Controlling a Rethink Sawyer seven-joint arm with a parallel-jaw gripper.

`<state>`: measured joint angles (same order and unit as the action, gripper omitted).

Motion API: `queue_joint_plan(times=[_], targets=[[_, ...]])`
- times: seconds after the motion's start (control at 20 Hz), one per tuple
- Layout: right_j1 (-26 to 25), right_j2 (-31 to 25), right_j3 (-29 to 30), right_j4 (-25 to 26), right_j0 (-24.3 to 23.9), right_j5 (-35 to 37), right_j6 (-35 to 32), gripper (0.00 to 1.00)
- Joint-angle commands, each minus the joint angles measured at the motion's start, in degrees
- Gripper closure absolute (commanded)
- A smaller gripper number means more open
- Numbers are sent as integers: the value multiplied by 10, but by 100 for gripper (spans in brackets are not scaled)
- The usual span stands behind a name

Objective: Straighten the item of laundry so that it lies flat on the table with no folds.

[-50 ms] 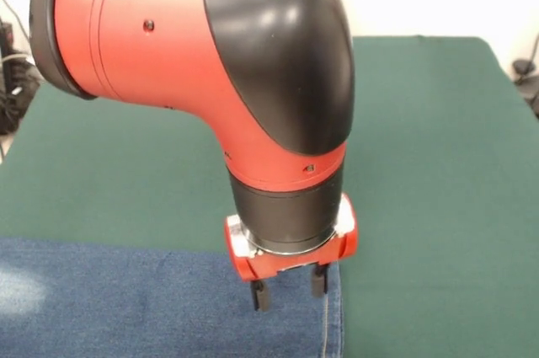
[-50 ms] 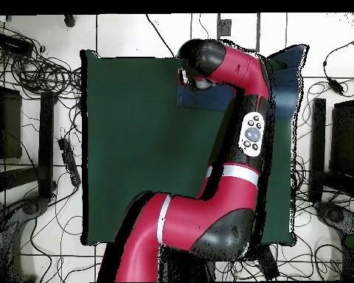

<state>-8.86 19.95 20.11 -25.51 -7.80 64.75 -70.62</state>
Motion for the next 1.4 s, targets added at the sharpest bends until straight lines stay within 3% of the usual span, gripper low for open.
queue_joint_plan(times=[0.05,0.55,0.9,1.4], targets=[[-54,-61,64,36,23,-18,-6,0],[-66,-73,44,31,34,-6,-40,0],[-49,-78,65,31,50,-8,-66,0],[-62,-84,71,49,46,-30,-59,0]])
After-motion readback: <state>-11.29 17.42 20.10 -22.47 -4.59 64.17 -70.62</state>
